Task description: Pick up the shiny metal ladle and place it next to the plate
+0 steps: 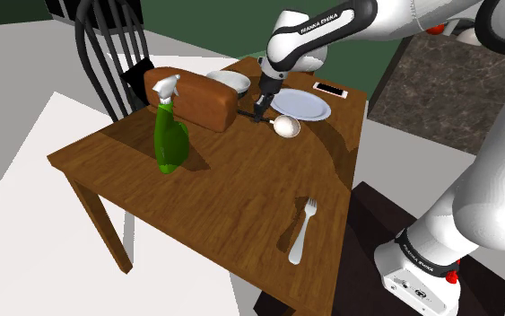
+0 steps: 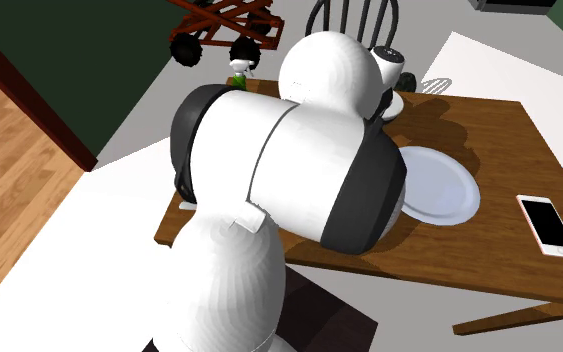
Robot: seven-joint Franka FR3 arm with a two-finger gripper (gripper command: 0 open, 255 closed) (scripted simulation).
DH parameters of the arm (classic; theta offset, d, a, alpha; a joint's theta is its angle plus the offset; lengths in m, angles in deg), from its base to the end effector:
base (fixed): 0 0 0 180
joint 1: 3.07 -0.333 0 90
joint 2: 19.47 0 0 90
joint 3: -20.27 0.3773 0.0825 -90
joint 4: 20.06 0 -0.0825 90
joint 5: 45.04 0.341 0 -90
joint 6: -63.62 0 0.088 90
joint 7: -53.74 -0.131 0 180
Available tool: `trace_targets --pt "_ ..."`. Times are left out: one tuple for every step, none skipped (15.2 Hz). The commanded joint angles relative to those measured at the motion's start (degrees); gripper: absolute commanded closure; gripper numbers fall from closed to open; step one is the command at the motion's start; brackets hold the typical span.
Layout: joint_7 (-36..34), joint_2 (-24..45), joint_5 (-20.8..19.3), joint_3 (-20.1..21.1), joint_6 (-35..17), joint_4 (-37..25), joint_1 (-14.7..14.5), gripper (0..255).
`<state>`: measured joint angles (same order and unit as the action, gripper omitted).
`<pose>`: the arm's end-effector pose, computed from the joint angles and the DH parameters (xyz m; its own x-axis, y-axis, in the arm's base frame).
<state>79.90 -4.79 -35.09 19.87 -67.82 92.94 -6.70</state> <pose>0.5912 0.0405 0.4095 0.9165 0.3843 0.1115 0.3948 -0.9138 -0.0956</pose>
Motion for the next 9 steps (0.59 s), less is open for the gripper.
trace_targets --pt "0.07 0.14 0.04 0.01 -0.25 0.18 0.01 255" --pt "0.07 0.14 0.04 0.01 -0.25 0.18 0.01 255" --pt "0.07 0.14 0.04 0.01 -0.25 0.18 0.01 255" --pt "0.07 0.14 0.04 0.01 -0.25 0.18 0.01 255" --pt "0.07 0.14 0.04 0.01 -0.25 0.18 0.01 255" --pt "0.07 0.14 0.04 0.01 -0.25 0.18 0.01 255" --pt "0.07 0.13 0.04 0.01 -0.25 0.19 0.01 0" --pt "0.07 0.14 0.04 0.01 -0.25 0.18 0.01 0" --pt "0.07 0.14 0.04 0.01 -0.25 0.18 0.01 0"
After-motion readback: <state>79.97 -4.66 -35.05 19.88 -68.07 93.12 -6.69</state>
